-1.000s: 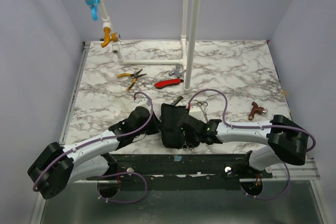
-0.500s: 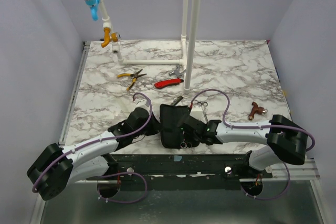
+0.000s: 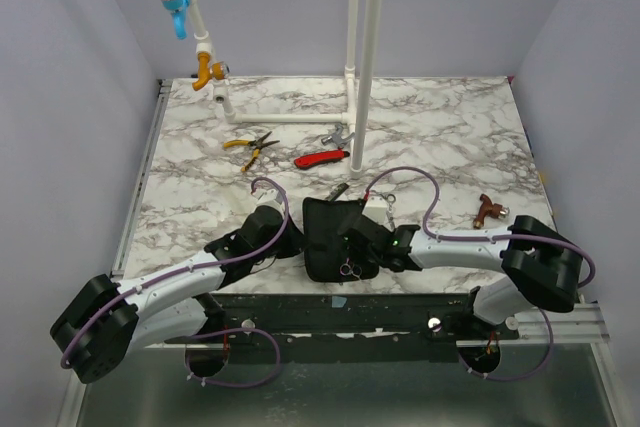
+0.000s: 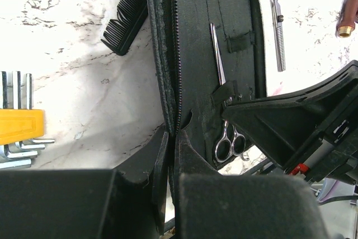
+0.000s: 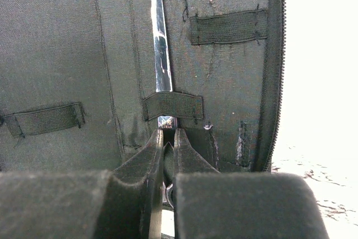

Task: Sort the hair-cutting tools
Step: Place the scissors in the hairdressing tool bag.

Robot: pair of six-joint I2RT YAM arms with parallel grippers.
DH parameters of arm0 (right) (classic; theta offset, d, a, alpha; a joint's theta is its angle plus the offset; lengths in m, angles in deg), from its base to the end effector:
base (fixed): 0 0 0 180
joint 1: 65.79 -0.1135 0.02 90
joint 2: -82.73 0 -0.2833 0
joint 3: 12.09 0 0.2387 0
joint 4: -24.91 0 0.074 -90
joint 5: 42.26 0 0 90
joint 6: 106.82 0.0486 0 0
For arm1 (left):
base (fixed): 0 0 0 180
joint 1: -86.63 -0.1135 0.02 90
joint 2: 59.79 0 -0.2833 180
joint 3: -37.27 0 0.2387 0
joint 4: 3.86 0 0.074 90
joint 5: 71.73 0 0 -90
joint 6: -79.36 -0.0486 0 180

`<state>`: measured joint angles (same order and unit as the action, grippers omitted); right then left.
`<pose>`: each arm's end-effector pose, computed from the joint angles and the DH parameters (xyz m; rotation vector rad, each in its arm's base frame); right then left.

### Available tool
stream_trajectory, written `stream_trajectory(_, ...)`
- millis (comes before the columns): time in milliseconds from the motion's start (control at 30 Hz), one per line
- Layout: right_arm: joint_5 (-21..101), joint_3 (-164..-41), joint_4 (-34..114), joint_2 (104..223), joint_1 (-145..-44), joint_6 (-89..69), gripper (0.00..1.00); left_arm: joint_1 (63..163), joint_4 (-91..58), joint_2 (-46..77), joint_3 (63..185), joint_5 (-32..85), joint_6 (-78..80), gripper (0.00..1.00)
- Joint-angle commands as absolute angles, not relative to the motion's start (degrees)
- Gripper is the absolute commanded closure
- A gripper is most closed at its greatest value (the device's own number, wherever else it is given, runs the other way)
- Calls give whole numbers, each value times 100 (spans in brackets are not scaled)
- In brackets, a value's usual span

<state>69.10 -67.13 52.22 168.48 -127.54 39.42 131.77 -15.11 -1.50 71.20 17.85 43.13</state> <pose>0.1422 0.2272 0.1730 0.0149 2.5211 0.3738 0.1330 -0.1332 0.1847 -0.1821 2.3545 -0.9164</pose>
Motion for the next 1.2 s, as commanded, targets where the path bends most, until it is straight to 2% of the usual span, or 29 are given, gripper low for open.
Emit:
stream_trajectory(0,7067,-6538,5444,16896,-12648,3850,87,13224,-1639,-204,7050,1693,4166,100)
stream_trajectory(133,6961,-6412,5708,16448,-12646,3811,66,13221,-1667,-230,7055,1626,4169,100)
stream_trajectory(233,6754,-6333,5847,16233,-12648,3770,61,13219,-1676,-231,7063,1591,4165,100)
stream_trajectory(500,6150,-6024,5696,15888,-12662,3496,62,13221,-1677,-193,7098,1589,4181,100)
stream_trajectory(833,6012,-6070,5301,16323,-12749,3364,64,13222,-1702,-168,7124,1608,4189,100)
stream_trajectory(967,6136,-6028,5218,16460,-12750,3486,70,13219,-1692,-169,7116,1650,4175,100)
stream_trajectory(1167,6301,-5900,4958,16617,-12749,3657,86,13220,-1689,-144,7141,1743,4076,100)
